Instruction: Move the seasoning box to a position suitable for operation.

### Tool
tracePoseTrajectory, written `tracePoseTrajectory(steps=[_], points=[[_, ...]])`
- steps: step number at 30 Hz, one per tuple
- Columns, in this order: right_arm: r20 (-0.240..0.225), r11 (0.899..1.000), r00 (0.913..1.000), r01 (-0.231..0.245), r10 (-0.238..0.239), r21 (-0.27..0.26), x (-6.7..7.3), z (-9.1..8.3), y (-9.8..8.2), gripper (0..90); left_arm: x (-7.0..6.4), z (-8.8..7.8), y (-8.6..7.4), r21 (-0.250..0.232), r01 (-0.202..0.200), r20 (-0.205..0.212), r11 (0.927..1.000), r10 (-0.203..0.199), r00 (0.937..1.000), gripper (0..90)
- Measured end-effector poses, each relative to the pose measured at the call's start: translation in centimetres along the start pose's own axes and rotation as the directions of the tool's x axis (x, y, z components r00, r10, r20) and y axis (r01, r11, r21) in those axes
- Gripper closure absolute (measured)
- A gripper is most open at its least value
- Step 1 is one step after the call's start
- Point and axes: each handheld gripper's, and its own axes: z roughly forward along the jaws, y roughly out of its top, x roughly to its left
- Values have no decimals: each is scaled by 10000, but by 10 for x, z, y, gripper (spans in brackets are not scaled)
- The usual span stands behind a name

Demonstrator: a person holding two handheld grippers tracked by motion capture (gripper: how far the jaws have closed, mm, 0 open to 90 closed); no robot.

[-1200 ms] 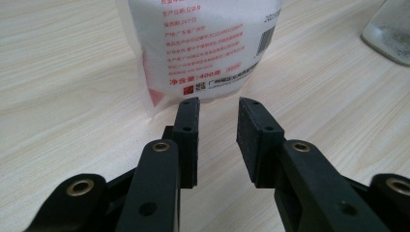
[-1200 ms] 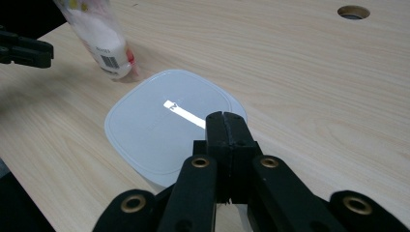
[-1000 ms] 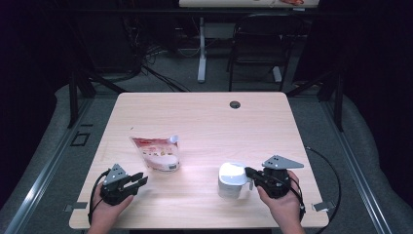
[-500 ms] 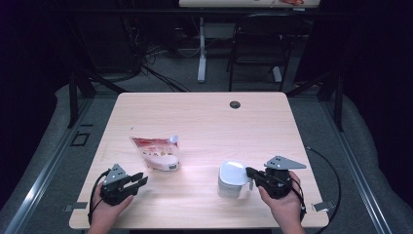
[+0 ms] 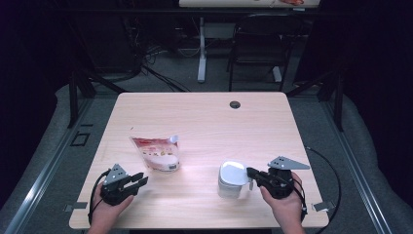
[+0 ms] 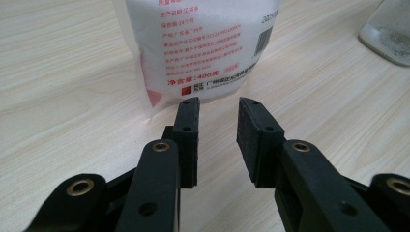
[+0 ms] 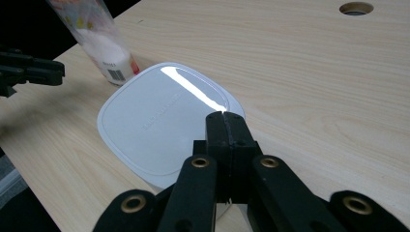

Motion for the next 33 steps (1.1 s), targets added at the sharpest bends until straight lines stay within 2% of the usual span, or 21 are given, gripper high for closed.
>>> tracePoseTrajectory(steps=[10,33], points=[[-249,9989,9988,-420,415,-190,-4,0,-3,900,0,0,0,-3,-3,-10,10000,3,10000,701],[-380,9976,9975,-603,590,-328,-7,-1,-6,900,0,0,0,0,-12,-9,10000,12,10000,700]])
